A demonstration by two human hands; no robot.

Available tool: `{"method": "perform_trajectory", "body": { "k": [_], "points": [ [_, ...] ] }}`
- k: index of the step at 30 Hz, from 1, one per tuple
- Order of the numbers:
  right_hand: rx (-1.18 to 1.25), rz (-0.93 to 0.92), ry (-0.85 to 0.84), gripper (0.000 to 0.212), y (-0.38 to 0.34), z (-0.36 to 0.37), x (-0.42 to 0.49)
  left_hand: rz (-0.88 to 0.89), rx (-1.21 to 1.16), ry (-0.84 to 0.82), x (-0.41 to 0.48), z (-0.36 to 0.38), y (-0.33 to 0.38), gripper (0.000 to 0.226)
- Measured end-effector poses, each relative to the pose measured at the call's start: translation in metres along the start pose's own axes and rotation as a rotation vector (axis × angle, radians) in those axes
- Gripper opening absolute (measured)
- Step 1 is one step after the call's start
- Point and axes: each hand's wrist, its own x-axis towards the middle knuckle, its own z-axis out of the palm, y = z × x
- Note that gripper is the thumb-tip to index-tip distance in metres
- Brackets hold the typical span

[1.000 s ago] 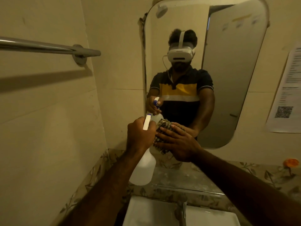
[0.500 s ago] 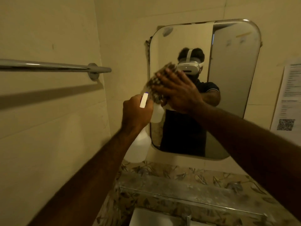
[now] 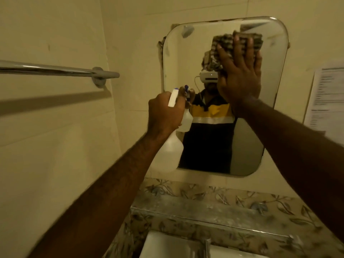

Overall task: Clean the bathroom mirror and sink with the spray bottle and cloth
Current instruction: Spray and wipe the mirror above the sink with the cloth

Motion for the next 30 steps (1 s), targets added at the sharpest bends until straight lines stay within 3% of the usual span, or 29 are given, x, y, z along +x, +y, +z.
{"method": "perform_trajectory", "body": {
  "k": [9, 19, 26, 30],
  "points": [
    [-0.017, -0.221, -0.18, 0.068, -0.003, 0.071, -0.177, -0.199, -0.067, -0.176, -0.076, 0.036, -0.049, 0.017],
    [0.028, -0.25, -0.461, 0.058, -0.016, 0.106, -0.317, -0.335, 0.056, -0.259, -0.139, 0.042, -0.092, 0.021],
    [0.226, -0.019, -0.554, 0.057, -0.038, 0.096, -0.321, -0.396, 0.053, -0.262, -0.165, 0.036, -0.114, 0.02],
    [0.646, 0.392, -0.437, 0.051, -0.069, 0.078, -0.314, -0.439, 0.021, -0.28, -0.176, 0.025, -0.121, 0.021]
  ]
}}
